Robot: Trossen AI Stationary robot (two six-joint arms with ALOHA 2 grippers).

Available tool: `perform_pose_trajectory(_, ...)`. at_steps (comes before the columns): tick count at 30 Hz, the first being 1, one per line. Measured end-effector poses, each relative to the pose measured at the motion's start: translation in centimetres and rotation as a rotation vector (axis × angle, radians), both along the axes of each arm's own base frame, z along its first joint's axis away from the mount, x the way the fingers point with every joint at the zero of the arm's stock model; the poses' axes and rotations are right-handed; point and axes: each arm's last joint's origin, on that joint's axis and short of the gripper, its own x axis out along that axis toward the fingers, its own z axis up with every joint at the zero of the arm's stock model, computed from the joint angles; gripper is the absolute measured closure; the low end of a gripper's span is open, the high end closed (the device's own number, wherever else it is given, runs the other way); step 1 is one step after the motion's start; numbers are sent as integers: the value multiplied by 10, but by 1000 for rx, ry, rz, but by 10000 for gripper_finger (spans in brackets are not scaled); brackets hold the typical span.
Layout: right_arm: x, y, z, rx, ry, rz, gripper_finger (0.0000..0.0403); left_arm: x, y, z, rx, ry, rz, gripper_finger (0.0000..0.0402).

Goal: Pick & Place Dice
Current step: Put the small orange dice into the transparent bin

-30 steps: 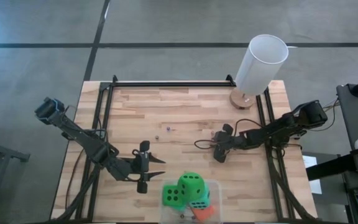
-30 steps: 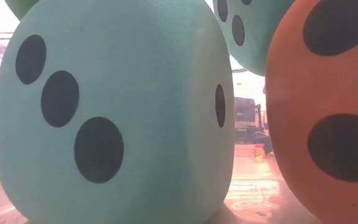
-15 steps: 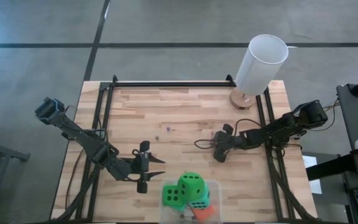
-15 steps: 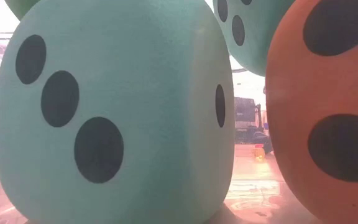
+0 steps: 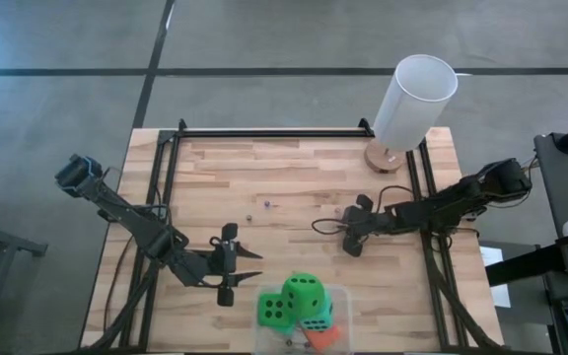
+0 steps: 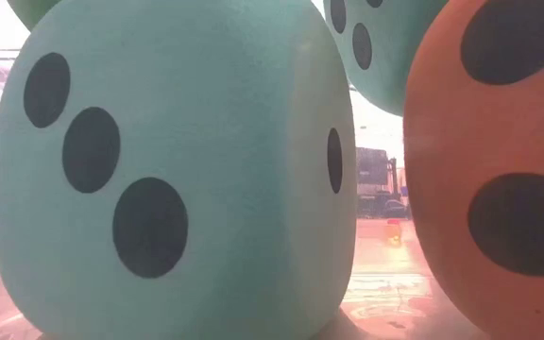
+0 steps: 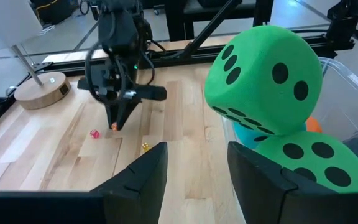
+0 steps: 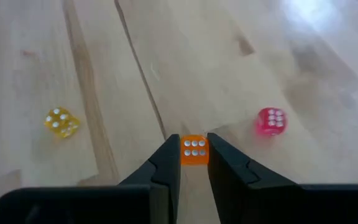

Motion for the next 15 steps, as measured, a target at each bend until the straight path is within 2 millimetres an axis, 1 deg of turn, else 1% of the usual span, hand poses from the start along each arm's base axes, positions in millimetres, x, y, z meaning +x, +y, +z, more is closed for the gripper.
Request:
perform_pose_trajectory(6,-8,-1,25,-12,-84,21,342,0,0,0,3,0,-1,233)
perform_pose_trajectory(15,-28,-1,62,3,-227,42,342,0,0,0,2,0,-1,235)
